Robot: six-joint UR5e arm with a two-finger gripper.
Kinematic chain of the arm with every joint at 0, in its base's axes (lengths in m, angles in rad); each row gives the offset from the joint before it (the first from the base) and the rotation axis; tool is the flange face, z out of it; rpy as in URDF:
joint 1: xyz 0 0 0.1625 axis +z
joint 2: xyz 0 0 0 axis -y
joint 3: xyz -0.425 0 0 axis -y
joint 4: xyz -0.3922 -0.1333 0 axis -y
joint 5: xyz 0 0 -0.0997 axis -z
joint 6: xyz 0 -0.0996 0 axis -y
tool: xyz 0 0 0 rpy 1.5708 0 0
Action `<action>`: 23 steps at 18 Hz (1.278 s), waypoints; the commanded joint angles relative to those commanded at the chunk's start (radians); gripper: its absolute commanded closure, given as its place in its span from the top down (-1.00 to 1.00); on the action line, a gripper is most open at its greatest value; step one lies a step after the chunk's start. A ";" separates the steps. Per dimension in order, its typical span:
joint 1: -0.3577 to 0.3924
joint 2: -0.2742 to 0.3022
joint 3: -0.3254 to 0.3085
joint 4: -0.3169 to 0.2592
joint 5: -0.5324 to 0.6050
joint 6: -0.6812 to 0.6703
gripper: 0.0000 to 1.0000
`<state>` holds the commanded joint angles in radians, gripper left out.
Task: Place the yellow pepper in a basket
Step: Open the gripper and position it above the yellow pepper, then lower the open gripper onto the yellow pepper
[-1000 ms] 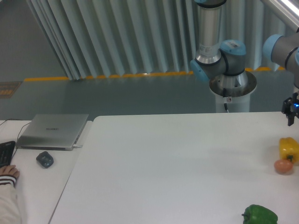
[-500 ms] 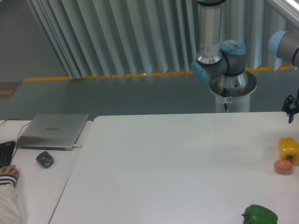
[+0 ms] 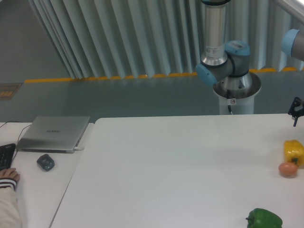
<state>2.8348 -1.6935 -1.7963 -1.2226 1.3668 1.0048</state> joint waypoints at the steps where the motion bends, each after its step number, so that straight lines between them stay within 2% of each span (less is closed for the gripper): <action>1: -0.002 -0.002 0.003 -0.002 0.002 -0.005 1.00; 11: -0.041 -0.012 -0.002 -0.002 0.009 -0.147 1.00; 21: -0.087 -0.061 0.002 0.006 0.046 -0.250 1.00; 23: -0.104 -0.075 0.003 0.034 0.066 -0.265 1.00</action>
<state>2.7306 -1.7686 -1.7932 -1.1890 1.4326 0.7395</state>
